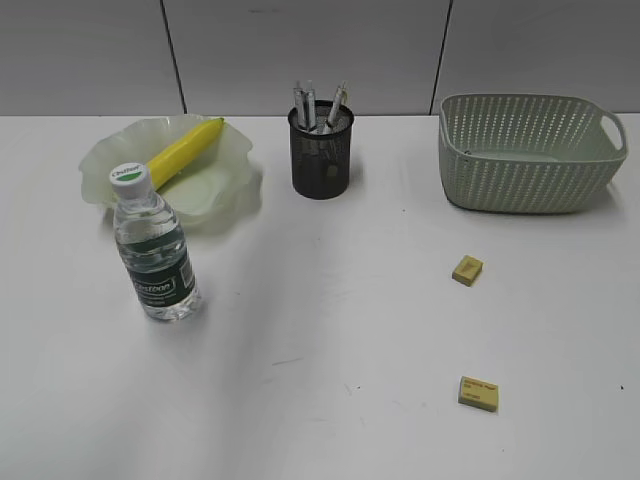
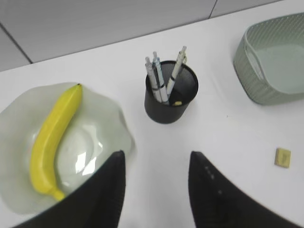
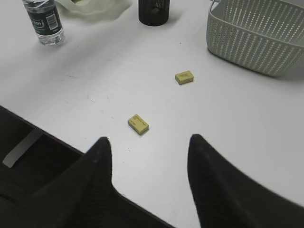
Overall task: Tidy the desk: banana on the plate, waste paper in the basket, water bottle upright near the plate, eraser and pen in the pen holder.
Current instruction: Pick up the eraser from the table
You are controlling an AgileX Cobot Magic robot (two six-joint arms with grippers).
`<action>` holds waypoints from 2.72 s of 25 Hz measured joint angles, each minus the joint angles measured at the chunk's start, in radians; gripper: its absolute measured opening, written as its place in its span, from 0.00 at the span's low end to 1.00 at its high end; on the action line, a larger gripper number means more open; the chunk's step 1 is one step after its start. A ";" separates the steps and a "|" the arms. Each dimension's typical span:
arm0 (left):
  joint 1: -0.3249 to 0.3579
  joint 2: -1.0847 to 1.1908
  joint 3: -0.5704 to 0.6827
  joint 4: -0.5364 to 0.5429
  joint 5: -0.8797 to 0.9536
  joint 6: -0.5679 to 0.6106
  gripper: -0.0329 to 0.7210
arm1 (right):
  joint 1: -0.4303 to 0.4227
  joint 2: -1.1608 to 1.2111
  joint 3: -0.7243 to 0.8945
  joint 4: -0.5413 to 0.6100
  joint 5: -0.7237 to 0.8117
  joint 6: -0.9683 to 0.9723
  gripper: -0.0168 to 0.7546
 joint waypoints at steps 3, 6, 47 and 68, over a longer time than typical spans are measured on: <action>0.000 -0.084 0.000 0.002 0.123 0.023 0.48 | 0.000 0.000 0.000 0.000 0.000 0.000 0.56; 0.000 -0.154 0.000 0.030 0.217 0.027 0.48 | 0.000 0.000 0.000 0.000 0.000 0.000 0.56; -0.002 -1.657 1.254 0.012 0.087 0.067 0.48 | 0.000 0.237 -0.029 -0.090 -0.249 -0.009 0.56; -0.002 -1.663 1.255 0.000 0.082 0.077 0.45 | -0.018 1.695 -0.671 -0.196 -0.214 -0.030 0.60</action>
